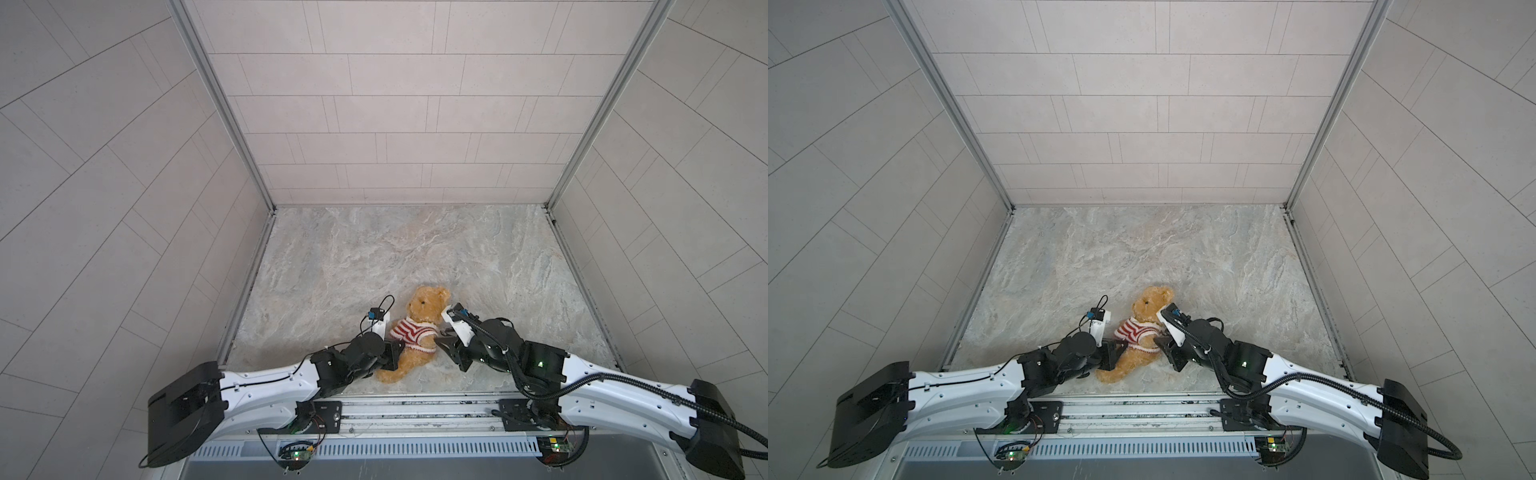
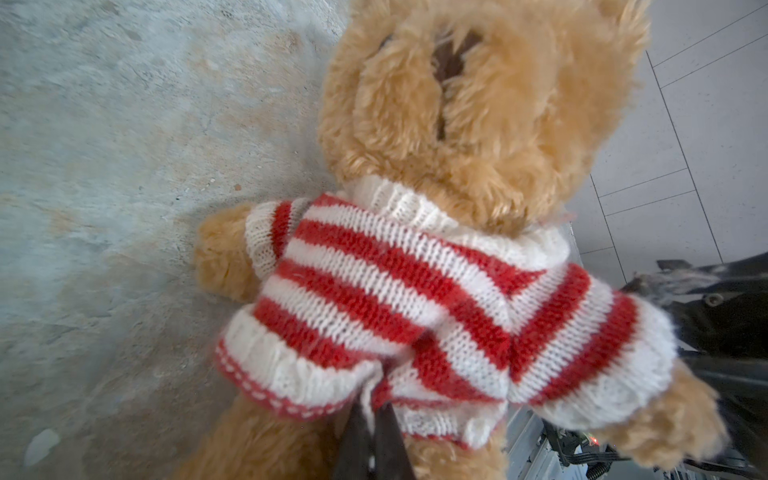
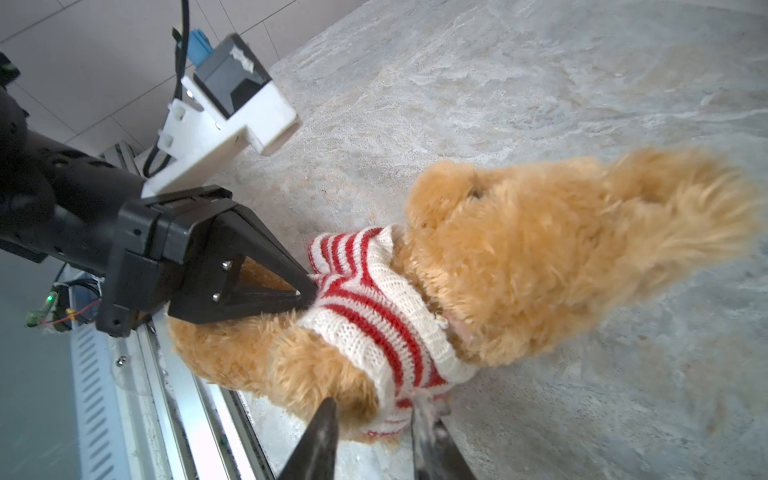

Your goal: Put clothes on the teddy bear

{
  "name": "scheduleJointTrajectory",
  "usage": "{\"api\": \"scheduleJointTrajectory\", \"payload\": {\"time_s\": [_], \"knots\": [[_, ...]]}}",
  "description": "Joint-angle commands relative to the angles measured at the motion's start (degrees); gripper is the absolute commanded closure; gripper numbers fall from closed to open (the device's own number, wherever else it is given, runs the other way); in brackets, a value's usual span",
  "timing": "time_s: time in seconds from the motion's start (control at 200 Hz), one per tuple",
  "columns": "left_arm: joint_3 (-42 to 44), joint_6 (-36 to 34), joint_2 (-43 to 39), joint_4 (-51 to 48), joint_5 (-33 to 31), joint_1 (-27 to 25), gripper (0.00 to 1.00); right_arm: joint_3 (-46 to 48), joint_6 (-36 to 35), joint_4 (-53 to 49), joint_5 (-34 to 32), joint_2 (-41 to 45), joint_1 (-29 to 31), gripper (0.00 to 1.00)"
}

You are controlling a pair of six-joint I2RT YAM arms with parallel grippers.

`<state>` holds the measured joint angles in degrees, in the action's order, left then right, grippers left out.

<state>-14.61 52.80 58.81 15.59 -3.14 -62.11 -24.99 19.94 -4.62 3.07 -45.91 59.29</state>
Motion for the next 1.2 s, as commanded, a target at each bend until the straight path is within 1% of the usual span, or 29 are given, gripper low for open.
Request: {"api": "scheduleJointTrajectory", "payload": {"time_s": [0.0,0.085,0.27,0.521,0.651,0.691,0.721,0.836,0.936,1.091,1.196], "knots": [[-0.88,-1.47,0.86,-4.3,-0.04,0.5,1.0,-2.55,-3.77,-2.21,-2.09,1.11,2.53,0.6],[-1.08,-1.4,0.96,-4.23,0.13,0.5,1.0,-3.57,-5.17,-3.27,-3.83,0.39,4.36,0.58],[-1.54,-1.2,1.4,-3.7,0.86,0.5,1.0,-5.61,-6.64,-4.17,-6.9,-3.33,7.16,0.59],[-1.92,-1.12,1.22,-3.8,1.28,0.5,1.0,-7.7,-7.6,-5.47,-12.26,-8.78,9.16,0.61],[-1.92,-1.2,1.14,-3.82,1.26,0.5,1.0,-8.06,-7.57,-5.82,-15.31,-9.66,9.28,0.64],[-1.95,-1.21,1.14,-3.82,1.21,0.48,1.0,-8.21,-7.55,-6.09,-16.2,-9.67,9.35,0.67],[-1.92,-1.21,1.14,-3.88,1.14,0.48,1.0,-8.23,-7.51,-6.22,-17.03,-9.6,9.31,0.71],[-1.64,-1.14,0.99,-4.2,0.87,0.5,1.0,-8.08,-7.29,-7.06,-18.35,-7.93,9.34,0.87],[-0.99,-1.12,0.74,-4.51,0.08,0.5,1.0,-6.79,-7.47,-6.11,-17.61,-3.92,9.3,0.94],[0.07,-1.14,0.27,-5.17,-0.63,0.87,1.0,-3.28,-6.21,-2.78,-15.83,4.0,8.54,0.93],[0.46,-1.1,-0.35,-5.16,-0.7,1.02,1.0,-0.8,-4.36,-0.72,-12.52,7.08,6.62,0.87]]}}
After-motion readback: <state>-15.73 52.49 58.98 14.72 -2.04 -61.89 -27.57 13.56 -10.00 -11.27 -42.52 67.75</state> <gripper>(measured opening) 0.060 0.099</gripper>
